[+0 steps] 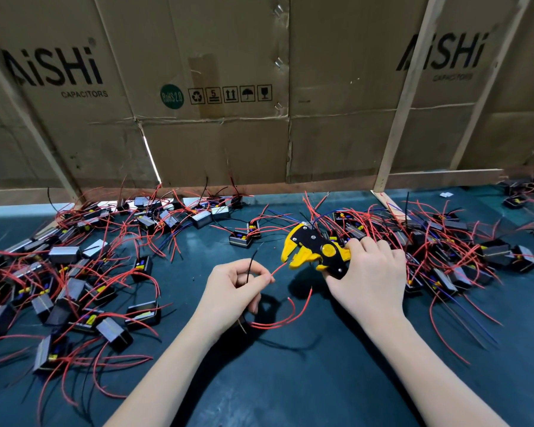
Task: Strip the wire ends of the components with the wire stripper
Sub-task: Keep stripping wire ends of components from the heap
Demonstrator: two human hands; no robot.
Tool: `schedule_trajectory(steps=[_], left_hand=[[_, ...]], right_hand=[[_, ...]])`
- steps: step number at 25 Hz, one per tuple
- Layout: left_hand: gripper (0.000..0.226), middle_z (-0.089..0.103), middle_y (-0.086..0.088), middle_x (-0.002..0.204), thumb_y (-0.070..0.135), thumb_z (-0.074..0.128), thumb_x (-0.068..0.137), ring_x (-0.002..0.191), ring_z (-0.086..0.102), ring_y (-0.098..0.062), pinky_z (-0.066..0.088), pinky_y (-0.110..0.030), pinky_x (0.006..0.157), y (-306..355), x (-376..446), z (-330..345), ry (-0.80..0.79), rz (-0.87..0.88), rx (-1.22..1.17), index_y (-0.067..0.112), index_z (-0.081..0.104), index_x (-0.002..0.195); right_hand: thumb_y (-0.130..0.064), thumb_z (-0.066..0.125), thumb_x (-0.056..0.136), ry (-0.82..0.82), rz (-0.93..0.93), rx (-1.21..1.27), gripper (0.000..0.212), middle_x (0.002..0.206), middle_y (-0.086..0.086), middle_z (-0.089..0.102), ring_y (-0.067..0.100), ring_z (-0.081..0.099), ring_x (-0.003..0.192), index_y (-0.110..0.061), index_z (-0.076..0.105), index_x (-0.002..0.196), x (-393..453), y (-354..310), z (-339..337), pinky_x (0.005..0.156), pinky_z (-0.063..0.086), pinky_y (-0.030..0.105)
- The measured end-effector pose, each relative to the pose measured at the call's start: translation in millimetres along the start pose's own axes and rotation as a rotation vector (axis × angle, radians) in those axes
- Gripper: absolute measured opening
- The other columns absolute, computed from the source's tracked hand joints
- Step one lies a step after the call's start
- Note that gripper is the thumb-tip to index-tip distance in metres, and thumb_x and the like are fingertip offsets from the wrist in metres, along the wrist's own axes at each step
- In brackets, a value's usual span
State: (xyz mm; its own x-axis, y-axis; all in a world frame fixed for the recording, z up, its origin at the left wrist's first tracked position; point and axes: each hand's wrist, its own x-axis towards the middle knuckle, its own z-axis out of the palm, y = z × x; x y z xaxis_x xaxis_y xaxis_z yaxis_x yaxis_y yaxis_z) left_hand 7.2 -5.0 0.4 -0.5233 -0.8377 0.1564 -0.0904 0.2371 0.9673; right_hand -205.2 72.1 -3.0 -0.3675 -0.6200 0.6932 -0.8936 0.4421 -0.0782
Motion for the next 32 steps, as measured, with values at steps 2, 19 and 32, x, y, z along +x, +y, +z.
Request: schedule_trajectory(steps=[2, 19, 32], left_hand=[[0.011, 0.054, -0.001, 0.042, 0.028, 0.064, 0.08, 0.038, 0.044, -0.012, 0.039, -0.021, 0.05, 0, 0, 0, 0.003, -0.003, 0.009, 0.02, 0.07, 0.075], [0.014, 0.056, -0.002, 0.042, 0.014, 0.066, 0.088, 0.037, 0.041, -0.011, 0.035, -0.015, 0.044, 3, -5, 5, 0.009, -0.025, 0.189, 0.016, 0.067, 0.074], [0.016, 0.052, 0.001, 0.054, 0.014, 0.066, 0.087, 0.051, 0.042, -0.012, 0.039, -0.031, 0.059, 14, -4, -11, 0.255, 0.17, 0.561, 0.023, 0.059, 0.076]], right_hand=[[-0.046, 0.085, 0.052, 0.014, -0.003, 0.005, 0.051, 0.075, 0.008, 0.063, 0.033, 0.056, 0.072, -0.008, 0.066, 0.08, 0, 0, 0, 0.068, 0.037, 0.039], [-0.046, 0.082, 0.056, -0.101, -0.064, -0.001, 0.04, 0.058, 0.006, 0.06, 0.03, 0.06, 0.056, -0.013, 0.059, 0.058, 3, -4, -10, 0.062, 0.033, 0.032], [-0.049, 0.077, 0.066, -0.086, 0.098, 0.093, 0.042, 0.076, 0.008, 0.062, 0.035, 0.061, 0.077, -0.011, 0.06, 0.073, 8, 16, -13, 0.067, 0.037, 0.038]])
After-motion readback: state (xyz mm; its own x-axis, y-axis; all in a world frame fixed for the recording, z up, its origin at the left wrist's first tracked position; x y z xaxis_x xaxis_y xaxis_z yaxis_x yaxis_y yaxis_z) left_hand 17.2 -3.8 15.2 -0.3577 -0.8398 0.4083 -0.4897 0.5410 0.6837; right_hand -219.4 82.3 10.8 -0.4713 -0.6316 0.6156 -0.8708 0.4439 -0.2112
